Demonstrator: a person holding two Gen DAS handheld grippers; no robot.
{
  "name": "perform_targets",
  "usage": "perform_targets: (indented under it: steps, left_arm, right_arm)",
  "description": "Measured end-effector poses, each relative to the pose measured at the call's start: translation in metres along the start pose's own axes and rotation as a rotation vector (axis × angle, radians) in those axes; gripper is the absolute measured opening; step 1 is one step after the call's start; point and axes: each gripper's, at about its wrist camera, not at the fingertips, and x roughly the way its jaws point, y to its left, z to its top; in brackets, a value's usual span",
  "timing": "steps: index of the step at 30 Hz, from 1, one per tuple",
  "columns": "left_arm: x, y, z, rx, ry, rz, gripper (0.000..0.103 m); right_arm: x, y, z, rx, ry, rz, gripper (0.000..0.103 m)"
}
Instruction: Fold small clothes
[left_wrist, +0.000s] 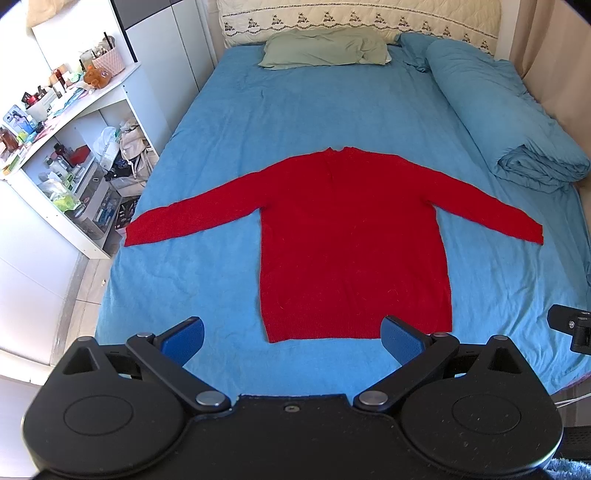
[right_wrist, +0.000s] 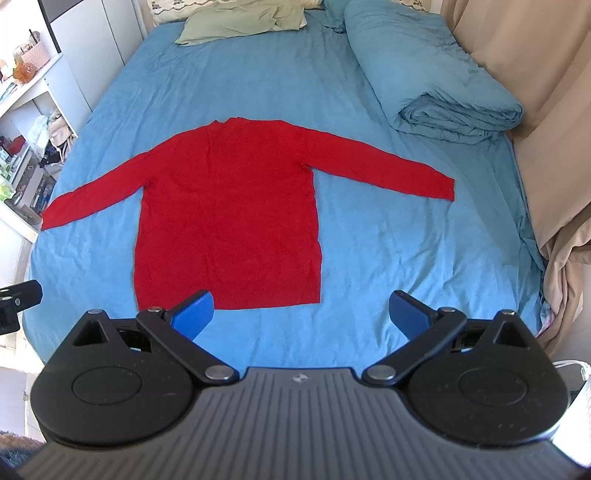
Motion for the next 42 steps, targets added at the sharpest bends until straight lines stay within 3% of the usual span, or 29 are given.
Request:
perform_targets:
  steps: [35,42]
  left_arm:
    - [0.001,0.006,0.012,-0.024,0.005,0.014,0.103]
    - [0.006,0.009,0.047,0.002,-0.063,0.007,0.103]
  right_arm:
    - [0.001,0.001,0.003,0.001,0.001,0.004,0.103]
    - [0.000,-0.011,0.020,0.057,-0.022,-0.005,0.103]
